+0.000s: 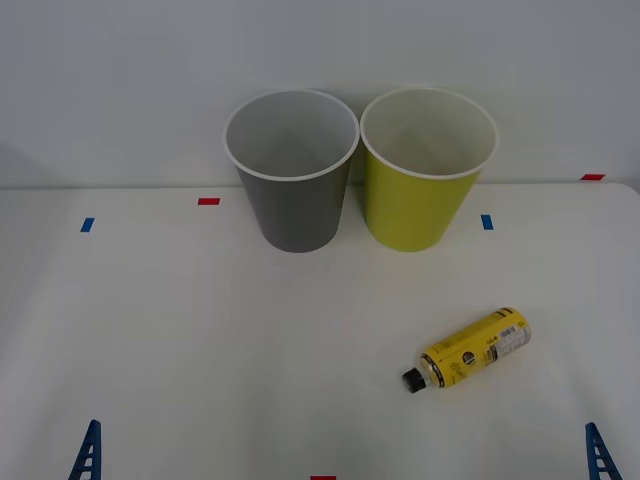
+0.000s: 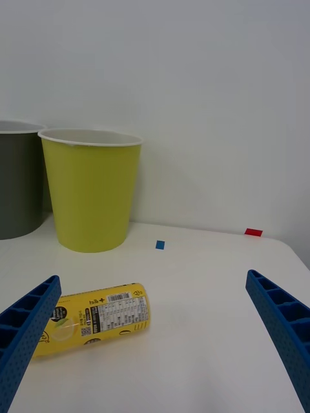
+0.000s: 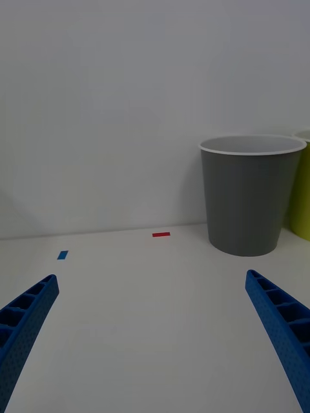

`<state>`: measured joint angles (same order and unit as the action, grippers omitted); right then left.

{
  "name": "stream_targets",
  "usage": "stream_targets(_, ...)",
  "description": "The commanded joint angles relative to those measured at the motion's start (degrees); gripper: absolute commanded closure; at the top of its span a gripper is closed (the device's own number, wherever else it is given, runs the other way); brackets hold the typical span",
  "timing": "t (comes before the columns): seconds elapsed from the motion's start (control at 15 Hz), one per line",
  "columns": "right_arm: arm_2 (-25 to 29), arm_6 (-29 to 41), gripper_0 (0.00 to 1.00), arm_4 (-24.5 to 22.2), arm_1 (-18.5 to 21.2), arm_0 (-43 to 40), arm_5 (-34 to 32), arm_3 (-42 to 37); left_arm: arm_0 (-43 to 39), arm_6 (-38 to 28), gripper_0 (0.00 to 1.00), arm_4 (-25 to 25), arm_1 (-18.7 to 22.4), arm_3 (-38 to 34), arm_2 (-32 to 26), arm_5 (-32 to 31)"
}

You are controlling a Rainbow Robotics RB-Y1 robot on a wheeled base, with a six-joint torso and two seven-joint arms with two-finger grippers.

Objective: Put cans in the gray bin and PET bottles in the light green bin.

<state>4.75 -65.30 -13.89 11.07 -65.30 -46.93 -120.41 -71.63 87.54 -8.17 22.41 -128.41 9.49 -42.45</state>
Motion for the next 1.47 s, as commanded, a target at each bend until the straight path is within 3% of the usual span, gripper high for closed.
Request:
stream_targets(0.07, 0.00, 0.00, 0.00, 0.00, 0.00, 0.00, 0.00, 0.00, 0.00, 0.00, 0.00, 0.00, 0.00, 0.00, 0.00, 0.00)
stream_targets(1.47, 0.00, 0.00, 0.00, 0.00, 0.00, 0.00, 0.00, 0.00, 0.00, 0.00, 0.00, 0.00, 0.00, 0.00, 0.00, 0.00)
